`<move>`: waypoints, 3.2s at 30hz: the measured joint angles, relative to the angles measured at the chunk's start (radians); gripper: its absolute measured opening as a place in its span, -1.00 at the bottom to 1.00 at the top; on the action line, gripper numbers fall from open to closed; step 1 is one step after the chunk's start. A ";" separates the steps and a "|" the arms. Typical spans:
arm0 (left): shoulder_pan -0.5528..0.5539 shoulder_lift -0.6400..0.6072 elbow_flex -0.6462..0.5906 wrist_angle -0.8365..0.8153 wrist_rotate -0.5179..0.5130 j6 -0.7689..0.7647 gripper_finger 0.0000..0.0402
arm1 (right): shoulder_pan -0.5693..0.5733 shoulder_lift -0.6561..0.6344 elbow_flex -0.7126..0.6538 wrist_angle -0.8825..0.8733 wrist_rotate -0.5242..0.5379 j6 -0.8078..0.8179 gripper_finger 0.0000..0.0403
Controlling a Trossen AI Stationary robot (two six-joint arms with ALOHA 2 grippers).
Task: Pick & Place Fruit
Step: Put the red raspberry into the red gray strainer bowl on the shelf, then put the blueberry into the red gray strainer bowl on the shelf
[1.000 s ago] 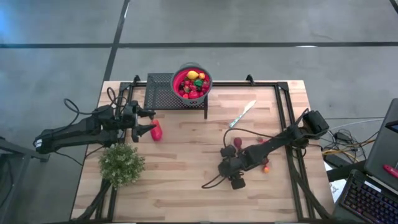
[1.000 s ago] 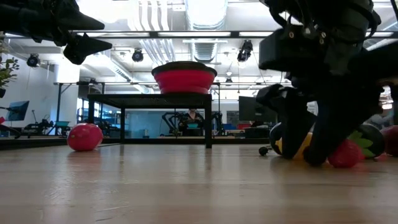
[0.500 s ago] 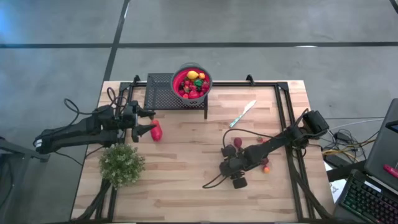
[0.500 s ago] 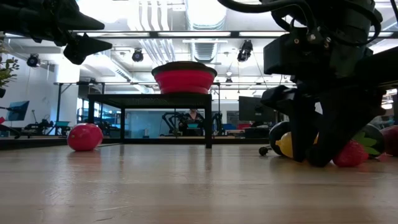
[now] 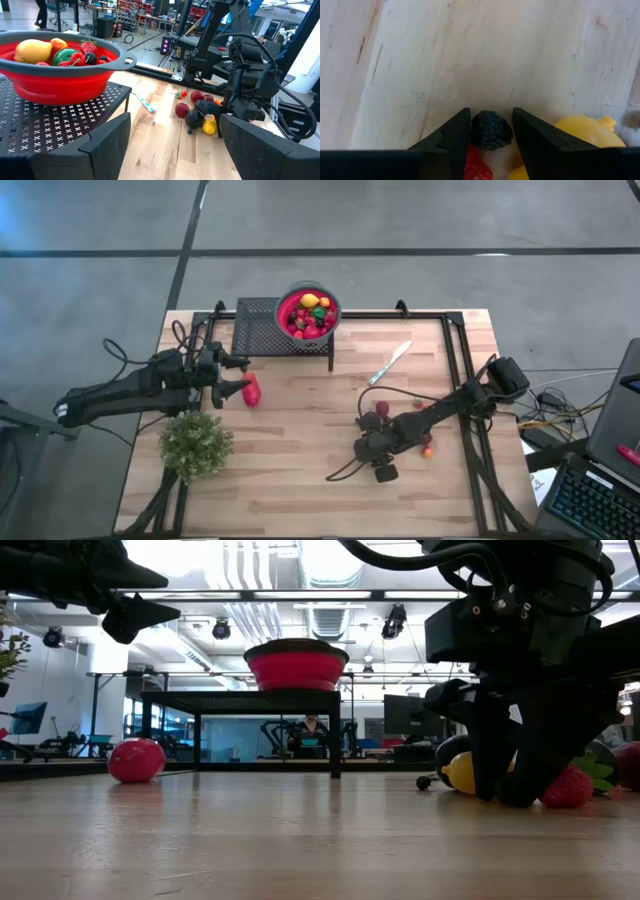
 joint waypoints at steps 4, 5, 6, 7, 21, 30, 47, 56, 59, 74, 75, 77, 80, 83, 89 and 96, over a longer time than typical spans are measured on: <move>0.000 0.000 0.000 0.000 0.000 0.000 0.55 | 0.000 -0.001 0.000 -0.001 -0.001 -0.002 -0.40; 0.000 0.000 0.000 0.000 0.000 0.000 0.55 | 0.000 -0.001 0.000 -0.001 -0.001 -0.004 -0.43; 0.000 0.000 0.000 0.000 0.000 0.000 0.55 | 0.000 -0.001 0.000 -0.001 0.000 -0.005 -0.44; 0.000 0.000 0.000 0.000 0.000 0.000 0.55 | 0.000 -0.001 0.000 -0.001 -0.001 -0.005 -0.46; 0.000 0.000 0.000 0.000 0.000 0.000 0.55 | -0.011 -0.008 0.085 -0.060 -0.004 -0.011 -0.51; 0.000 0.000 0.000 0.000 0.000 0.000 0.55 | -0.078 -0.014 0.260 -0.189 -0.004 -0.090 -0.48; 0.000 0.000 0.000 0.000 0.000 0.000 0.55 | -0.409 -0.017 0.755 -0.398 -0.004 -0.374 -0.52; 0.000 0.000 0.000 0.000 0.000 0.000 0.55 | -0.664 -0.017 0.830 -0.323 -0.005 -0.362 -0.47; 0.000 0.000 0.000 0.000 0.000 0.000 0.55 | -0.732 -0.017 0.816 -0.303 -0.008 -0.345 -0.49; 0.000 0.000 0.000 0.000 0.000 0.000 0.55 | -0.834 -0.017 0.797 -0.224 -0.015 -0.323 -0.43; 0.000 0.000 0.000 0.000 0.000 0.000 0.55 | -0.834 -0.017 0.797 -0.224 -0.015 -0.323 -0.42; 0.000 0.000 0.000 0.000 0.000 0.000 0.55 | -0.834 -0.017 0.797 -0.224 -0.015 -0.323 -0.39; 0.000 0.000 0.000 0.000 0.000 0.000 0.55 | -0.834 -0.017 0.796 -0.220 -0.015 -0.323 -0.31; 0.000 0.000 0.000 0.000 0.000 0.000 0.55 | -0.834 -0.017 0.796 -0.208 -0.014 -0.324 -0.21; 0.000 0.000 0.000 0.000 0.000 0.000 0.55 | -0.820 -0.021 0.806 -0.220 -0.011 -0.351 -0.02; 0.000 0.000 0.000 0.000 0.000 0.000 0.55 | -0.751 -0.075 0.817 -0.331 -0.004 -0.393 0.00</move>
